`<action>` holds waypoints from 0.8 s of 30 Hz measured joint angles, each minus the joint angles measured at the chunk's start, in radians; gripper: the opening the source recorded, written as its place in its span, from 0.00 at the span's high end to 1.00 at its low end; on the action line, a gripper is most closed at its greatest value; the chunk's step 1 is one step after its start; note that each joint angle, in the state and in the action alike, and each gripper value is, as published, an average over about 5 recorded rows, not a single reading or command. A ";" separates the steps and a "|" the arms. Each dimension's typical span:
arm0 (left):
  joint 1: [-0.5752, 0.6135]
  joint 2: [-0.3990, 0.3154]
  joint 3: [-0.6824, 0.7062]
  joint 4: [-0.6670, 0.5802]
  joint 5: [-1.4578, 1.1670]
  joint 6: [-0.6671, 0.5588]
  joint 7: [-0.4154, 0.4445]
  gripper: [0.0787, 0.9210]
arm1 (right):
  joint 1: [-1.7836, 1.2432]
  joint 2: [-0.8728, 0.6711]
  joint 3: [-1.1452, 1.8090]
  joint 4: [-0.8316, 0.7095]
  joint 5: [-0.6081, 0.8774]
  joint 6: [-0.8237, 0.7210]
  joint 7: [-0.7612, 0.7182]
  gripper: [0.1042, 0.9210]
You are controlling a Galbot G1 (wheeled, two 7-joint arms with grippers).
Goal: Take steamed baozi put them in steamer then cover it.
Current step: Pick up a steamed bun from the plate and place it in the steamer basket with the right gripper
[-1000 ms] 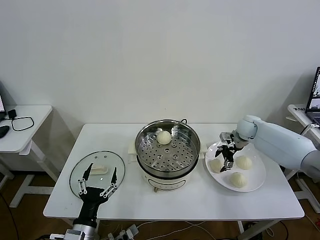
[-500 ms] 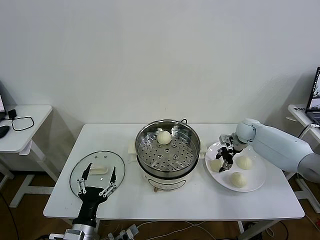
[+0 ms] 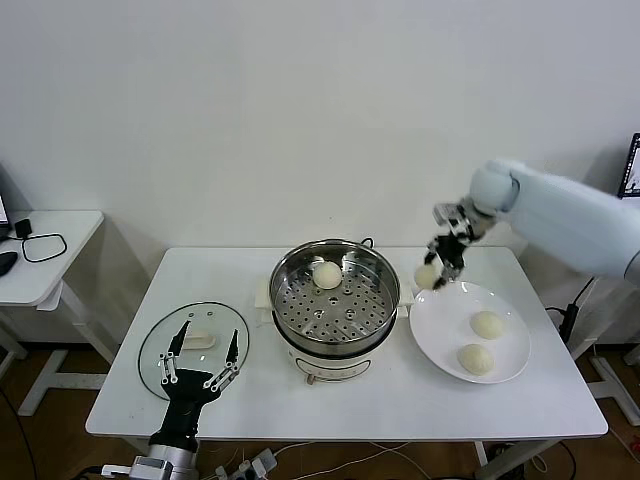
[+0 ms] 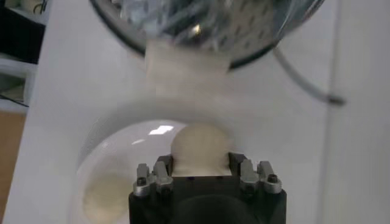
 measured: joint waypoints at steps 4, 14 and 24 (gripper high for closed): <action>-0.002 -0.002 0.001 0.002 0.000 0.000 0.000 0.12 | 0.056 0.066 -0.042 0.035 0.078 -0.031 0.009 0.36; -0.006 -0.006 0.007 0.001 0.000 -0.001 -0.001 0.12 | 0.067 0.249 -0.117 0.056 0.206 -0.107 0.098 0.36; -0.008 -0.011 0.011 0.002 0.001 -0.004 -0.002 0.12 | 0.007 0.398 -0.162 0.018 0.245 -0.162 0.204 0.36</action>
